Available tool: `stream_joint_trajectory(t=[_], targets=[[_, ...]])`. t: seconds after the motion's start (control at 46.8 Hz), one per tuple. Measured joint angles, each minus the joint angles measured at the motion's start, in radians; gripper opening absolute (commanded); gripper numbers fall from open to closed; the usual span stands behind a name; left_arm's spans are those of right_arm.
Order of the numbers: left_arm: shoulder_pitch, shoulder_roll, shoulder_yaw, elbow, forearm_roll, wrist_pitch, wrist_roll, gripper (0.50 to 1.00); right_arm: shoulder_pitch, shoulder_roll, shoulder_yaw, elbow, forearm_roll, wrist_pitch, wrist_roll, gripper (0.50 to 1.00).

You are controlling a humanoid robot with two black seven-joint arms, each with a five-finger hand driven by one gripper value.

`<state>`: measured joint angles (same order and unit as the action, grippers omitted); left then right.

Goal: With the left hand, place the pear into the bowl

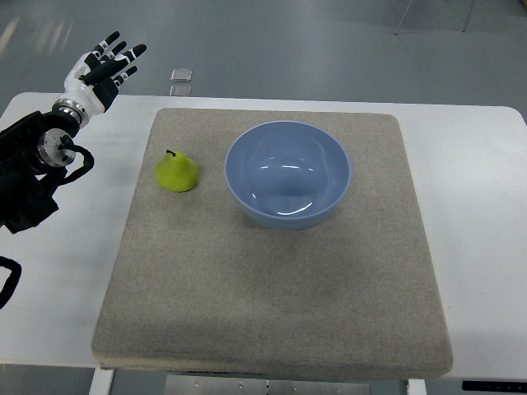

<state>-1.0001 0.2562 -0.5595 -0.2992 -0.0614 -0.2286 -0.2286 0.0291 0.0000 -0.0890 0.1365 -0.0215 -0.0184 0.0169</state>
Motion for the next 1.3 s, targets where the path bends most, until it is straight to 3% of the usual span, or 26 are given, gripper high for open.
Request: stream_joint_trajectory(t=[1.302], targets=[[0.012,0.001,0.002,0.0,0.004,0.0,-0.001,0.992,0.0,0.0,0.0,0.0,0.0,0.0,0.0,0.924]])
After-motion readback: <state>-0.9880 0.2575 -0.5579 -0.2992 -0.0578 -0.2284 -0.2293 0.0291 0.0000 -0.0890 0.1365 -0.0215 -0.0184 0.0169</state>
